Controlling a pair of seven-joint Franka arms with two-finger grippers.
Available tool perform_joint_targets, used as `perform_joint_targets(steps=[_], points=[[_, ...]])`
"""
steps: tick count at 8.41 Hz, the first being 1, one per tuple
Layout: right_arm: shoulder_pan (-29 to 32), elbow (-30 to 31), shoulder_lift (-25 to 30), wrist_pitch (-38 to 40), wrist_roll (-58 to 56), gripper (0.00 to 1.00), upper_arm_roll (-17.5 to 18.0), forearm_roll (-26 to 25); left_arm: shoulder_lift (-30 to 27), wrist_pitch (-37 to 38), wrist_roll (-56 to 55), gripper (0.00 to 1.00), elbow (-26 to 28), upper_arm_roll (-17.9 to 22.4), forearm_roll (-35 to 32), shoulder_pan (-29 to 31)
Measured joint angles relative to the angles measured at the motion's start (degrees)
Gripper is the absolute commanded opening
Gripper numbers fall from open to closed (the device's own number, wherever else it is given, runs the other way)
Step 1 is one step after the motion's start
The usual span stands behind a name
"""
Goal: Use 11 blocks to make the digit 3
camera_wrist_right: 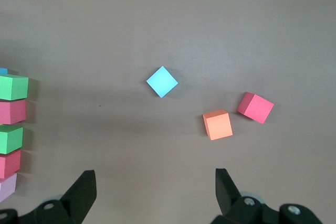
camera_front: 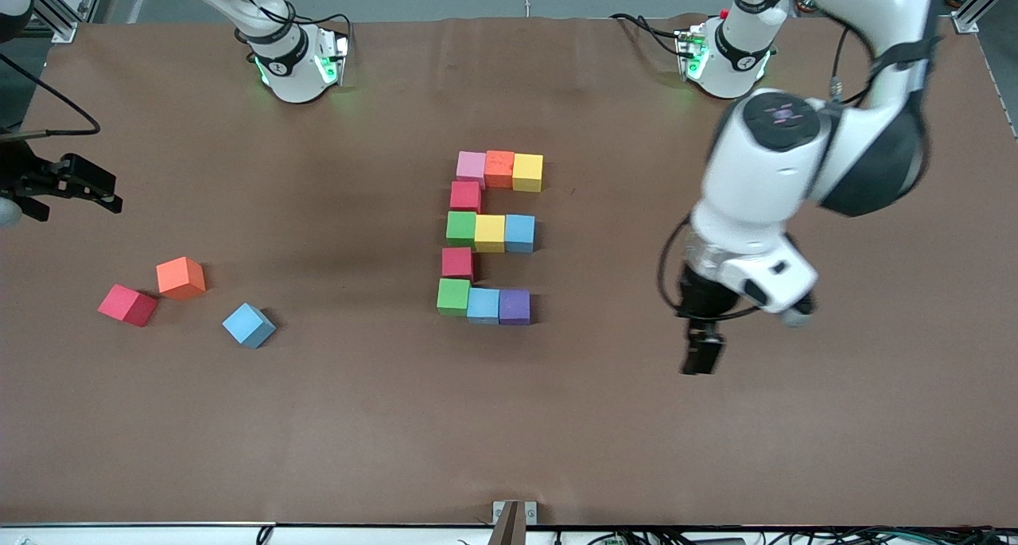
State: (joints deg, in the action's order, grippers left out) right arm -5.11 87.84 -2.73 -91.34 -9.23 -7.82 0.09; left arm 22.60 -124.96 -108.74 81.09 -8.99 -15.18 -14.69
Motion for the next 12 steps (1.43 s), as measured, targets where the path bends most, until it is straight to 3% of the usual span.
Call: perform_joint_targets(steps=[3,6,9,12], points=[[0.0,0.0,0.0,0.2,0.0,1.00,0.0,0.0,-5.4,2.1,16.2,1.00,3.8,0.0,0.7,7.6],[0.2,0.0,0.0,0.5,0.9,1.00,-0.4,0.0,-13.0,2.6,41.5,1.00,11.1,0.0,7.6,16.1],[0.3,-0.2,0.0,1.2,2.1,1.00,-0.5,0.0,-18.4,13.4,66.6,1.00,15.0,0.2,10.2,17.7],[0.3,-0.3,0.0,2.7,4.3,1.00,-0.5,0.0,-21.0,20.7,90.3,1.00,14.7,4.1,13.5,18.0]])
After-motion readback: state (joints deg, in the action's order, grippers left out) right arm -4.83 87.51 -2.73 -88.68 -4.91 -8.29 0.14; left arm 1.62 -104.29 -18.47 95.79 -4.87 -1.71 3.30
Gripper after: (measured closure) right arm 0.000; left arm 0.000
